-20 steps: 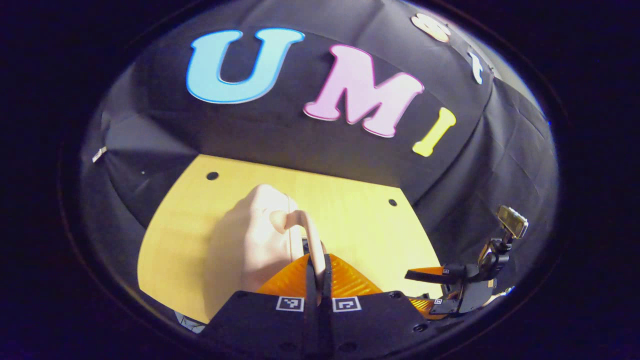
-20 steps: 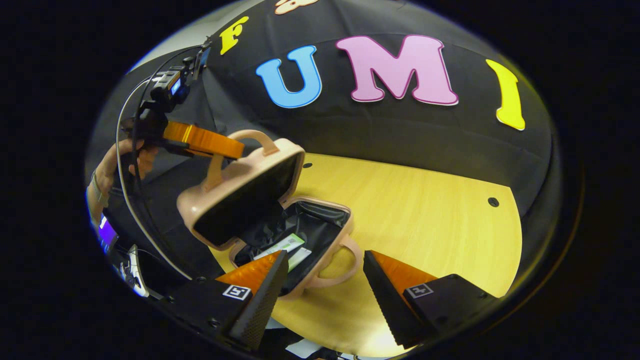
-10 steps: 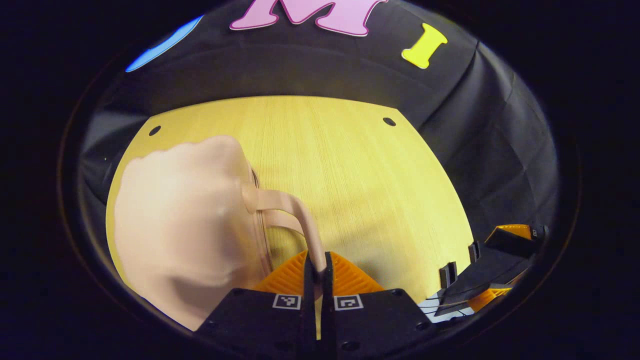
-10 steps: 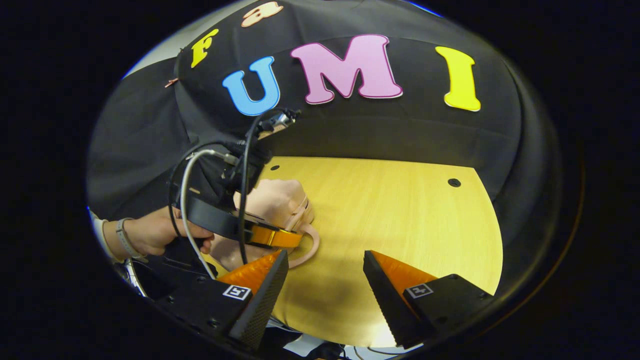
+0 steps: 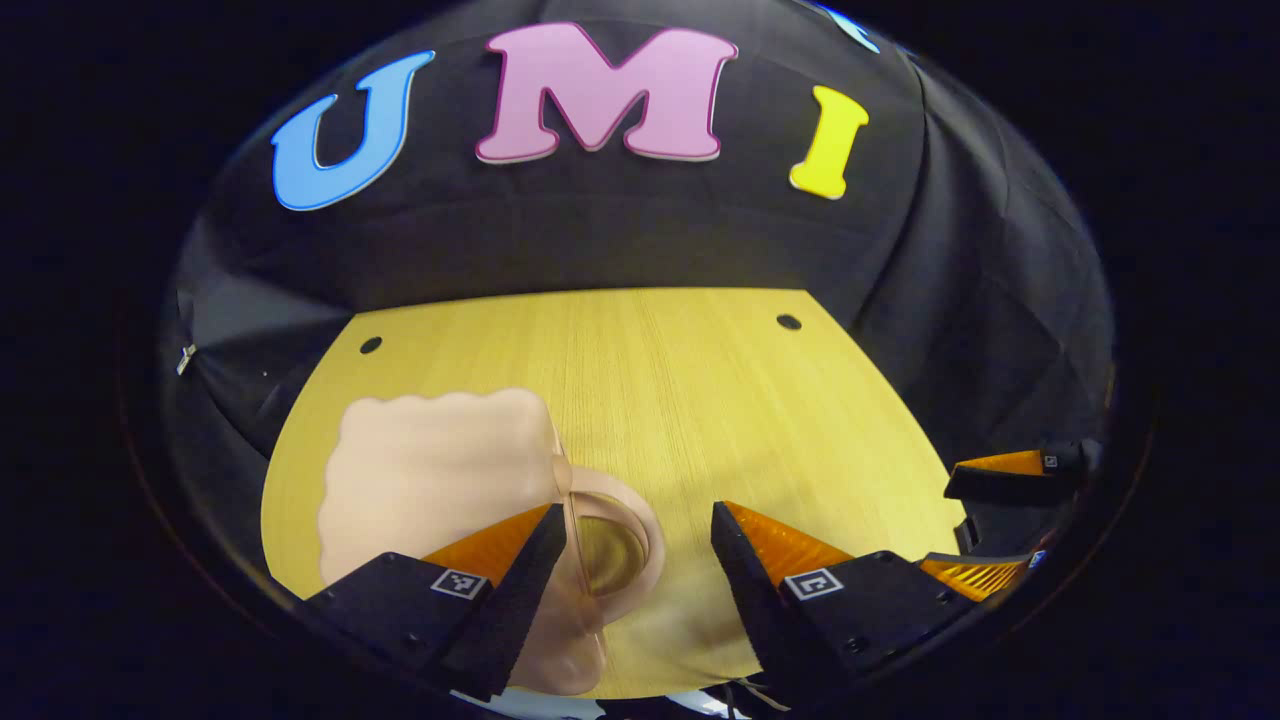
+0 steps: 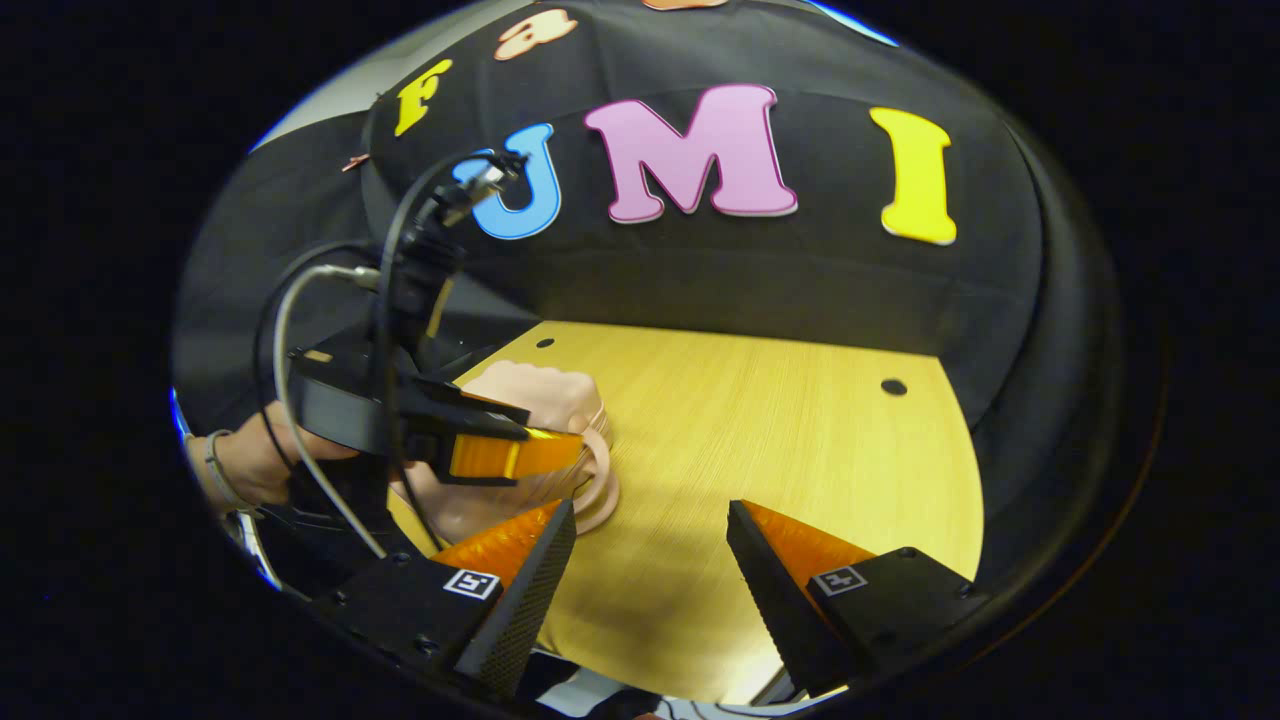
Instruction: First open the suitcase, pack the skin care products into it, and then close the suitcase.
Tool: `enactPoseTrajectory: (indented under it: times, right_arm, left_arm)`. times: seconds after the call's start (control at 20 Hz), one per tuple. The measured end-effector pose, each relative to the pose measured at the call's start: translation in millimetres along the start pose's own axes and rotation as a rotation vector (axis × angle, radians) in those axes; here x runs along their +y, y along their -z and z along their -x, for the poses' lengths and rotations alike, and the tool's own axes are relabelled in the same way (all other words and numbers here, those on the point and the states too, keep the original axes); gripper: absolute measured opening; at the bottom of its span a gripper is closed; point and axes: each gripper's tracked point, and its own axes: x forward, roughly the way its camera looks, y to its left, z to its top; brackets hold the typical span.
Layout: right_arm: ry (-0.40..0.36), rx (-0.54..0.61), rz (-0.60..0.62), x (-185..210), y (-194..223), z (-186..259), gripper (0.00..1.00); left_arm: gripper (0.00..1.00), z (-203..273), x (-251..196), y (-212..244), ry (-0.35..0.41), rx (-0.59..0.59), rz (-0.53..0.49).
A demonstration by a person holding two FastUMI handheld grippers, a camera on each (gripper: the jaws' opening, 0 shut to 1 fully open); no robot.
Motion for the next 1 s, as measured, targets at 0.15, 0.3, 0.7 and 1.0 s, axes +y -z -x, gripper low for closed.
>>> enactPoseTrajectory:
  times: [0.15, 0.3, 0.7, 1.0]
  right_arm:
    - [0.039, -0.115, 0.053, -0.9, -51.5, 5.7, 0.98]
    - [0.089, -0.279, 0.058, 7.4, -118.7, 24.1, 0.98]
    - [0.272, -0.541, 0.126, 20.2, -217.0, 77.1, 0.97]
    - [0.35, -0.602, 0.107, 28.6, -234.4, 84.8, 0.97]
  left_arm:
    - [0.94, 51.8, 2.7, -49.9, -0.018, -0.187, 0.009]
    - [0.96, 102.0, 3.7, -94.9, -0.022, -0.364, -0.05]
    - [0.95, 196.3, 20.3, -152.5, -0.035, -0.584, -0.021]
    - [0.95, 201.0, 49.8, -159.7, -0.071, -0.606, -0.014]
